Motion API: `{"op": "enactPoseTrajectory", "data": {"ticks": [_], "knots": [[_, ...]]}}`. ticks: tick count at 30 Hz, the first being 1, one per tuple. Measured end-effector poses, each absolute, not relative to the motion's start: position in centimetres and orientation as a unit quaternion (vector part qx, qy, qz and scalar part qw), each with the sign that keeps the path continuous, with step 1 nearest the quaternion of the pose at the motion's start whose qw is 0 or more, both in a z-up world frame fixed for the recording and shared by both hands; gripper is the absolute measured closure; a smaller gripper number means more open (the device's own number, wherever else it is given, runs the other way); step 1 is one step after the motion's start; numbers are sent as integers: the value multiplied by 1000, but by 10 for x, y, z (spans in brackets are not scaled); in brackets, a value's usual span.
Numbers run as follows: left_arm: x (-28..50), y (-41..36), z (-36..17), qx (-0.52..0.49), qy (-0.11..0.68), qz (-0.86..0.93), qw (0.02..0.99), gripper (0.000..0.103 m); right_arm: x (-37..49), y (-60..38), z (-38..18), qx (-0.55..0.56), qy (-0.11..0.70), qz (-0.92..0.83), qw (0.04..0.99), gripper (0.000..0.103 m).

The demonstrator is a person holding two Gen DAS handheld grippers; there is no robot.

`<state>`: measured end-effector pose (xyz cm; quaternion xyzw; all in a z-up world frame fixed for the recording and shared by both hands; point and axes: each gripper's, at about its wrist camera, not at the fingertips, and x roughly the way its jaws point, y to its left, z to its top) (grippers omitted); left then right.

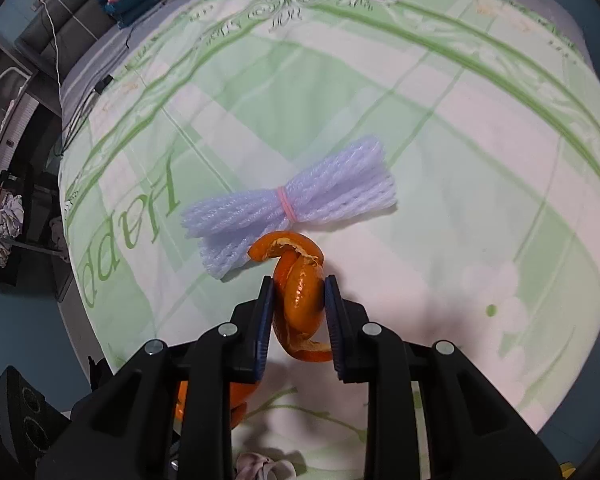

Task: Collect trash
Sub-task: 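Lift both tangerine peels and carry them over the yellow bin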

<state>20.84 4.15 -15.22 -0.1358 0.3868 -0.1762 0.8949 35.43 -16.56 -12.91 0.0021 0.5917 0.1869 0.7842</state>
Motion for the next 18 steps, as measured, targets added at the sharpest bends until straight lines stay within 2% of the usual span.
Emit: {"op": "enactPoseTrajectory", "data": {"ticks": [18], "knots": [[120,28,-24,-104,244,-212,941,73,209,-278,12,77,423,195,881,79]]}}
